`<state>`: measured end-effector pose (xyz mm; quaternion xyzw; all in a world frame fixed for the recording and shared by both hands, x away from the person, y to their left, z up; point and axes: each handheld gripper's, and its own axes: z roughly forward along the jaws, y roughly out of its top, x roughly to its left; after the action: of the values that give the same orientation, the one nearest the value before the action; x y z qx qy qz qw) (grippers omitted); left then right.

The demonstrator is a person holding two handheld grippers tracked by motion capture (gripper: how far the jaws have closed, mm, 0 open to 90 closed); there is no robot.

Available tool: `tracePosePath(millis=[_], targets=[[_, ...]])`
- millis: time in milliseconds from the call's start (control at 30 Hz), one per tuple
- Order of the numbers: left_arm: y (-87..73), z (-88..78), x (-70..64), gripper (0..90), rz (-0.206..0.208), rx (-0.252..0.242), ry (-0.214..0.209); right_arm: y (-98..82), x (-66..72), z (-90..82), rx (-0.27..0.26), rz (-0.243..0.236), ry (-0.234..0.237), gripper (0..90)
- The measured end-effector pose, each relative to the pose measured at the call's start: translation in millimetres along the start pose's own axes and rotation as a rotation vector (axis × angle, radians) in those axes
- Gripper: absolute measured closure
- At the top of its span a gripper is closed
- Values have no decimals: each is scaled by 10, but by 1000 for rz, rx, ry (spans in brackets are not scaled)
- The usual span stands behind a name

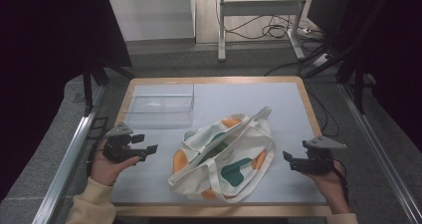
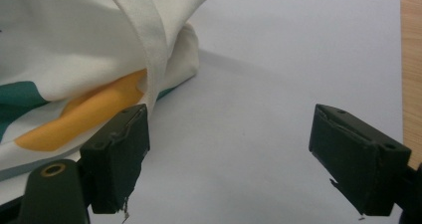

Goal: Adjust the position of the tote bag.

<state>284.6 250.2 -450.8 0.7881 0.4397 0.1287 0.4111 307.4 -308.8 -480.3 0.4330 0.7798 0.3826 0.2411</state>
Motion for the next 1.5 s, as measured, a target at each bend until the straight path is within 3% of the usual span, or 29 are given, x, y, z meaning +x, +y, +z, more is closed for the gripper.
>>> tracePosePath(millis=[167,467,700,767,1000,1100,1200,1300,1433,1500], targets=[[63,-52,-43,309,12,-11,-5,1,19,18,12,-3,1,162],[198,-234,-190,328,45,-26,-95,20,84,37,24,-19,22,162],[221,-258,-229,327,56,-33,-105,19,75,19,18,-17,10,162],[208,-248,-244,328,44,-34,-130,17,73,16,18,-12,9,162],[251,-283,-451,328,96,-39,-138,28,93,4,14,-19,13,162],[276,-328,-584,338,140,-36,-137,34,80,-12,9,-17,9,162],[274,-342,-631,336,149,-36,-152,33,52,-28,7,-8,3,162],[267,-353,-690,332,159,-36,-173,28,39,-31,7,-4,0,162],[228,-398,-828,316,187,-45,-239,20,29,-29,14,2,-9,162],[216,-407,-856,312,192,-44,-247,20,30,-27,15,3,-9,162]])
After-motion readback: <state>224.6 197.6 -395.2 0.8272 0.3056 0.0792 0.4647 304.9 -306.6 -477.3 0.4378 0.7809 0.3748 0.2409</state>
